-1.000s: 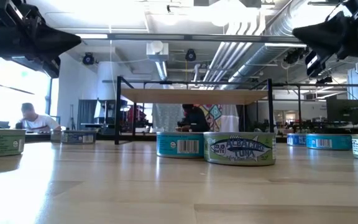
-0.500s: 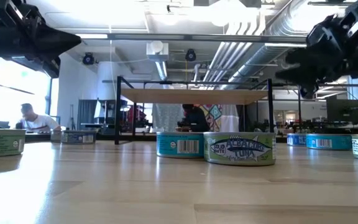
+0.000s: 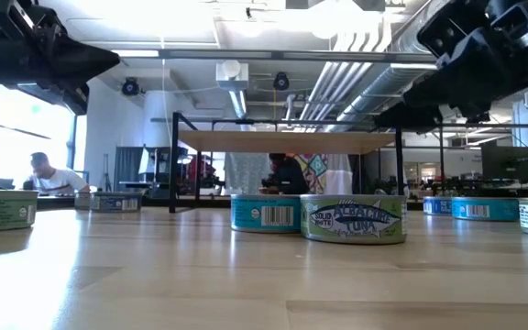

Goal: Stack canned seafood by type on shelf
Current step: Put the green tuna can on the shelf

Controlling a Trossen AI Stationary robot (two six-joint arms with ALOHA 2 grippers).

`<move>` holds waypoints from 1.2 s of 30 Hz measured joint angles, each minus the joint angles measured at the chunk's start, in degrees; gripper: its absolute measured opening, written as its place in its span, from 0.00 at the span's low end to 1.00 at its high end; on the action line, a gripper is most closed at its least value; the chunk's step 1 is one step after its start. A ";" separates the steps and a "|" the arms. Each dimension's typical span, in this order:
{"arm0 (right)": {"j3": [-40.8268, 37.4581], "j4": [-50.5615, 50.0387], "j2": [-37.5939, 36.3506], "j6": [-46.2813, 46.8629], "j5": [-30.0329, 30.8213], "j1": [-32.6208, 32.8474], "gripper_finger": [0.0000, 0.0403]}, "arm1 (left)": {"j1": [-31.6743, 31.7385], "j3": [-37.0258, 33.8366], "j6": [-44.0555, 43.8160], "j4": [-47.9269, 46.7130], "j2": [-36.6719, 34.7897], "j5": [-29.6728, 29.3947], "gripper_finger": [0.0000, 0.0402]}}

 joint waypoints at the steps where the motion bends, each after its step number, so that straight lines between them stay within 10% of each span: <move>1: 0.99 -0.18 1.86 0.05 0.61 0.89 0.72 | 0.01 0.00 -0.01 0.00 0.01 0.00 0.00; 20: 14.06 -2.91 25.94 0.39 9.04 5.80 0.72 | 0.01 0.00 2.07 0.51 0.02 -1.97 0.00; 36: 14.75 -26.67 9.87 14.86 16.54 6.52 0.72 | -7.94 0.00 9.69 17.72 14.19 0.95 0.00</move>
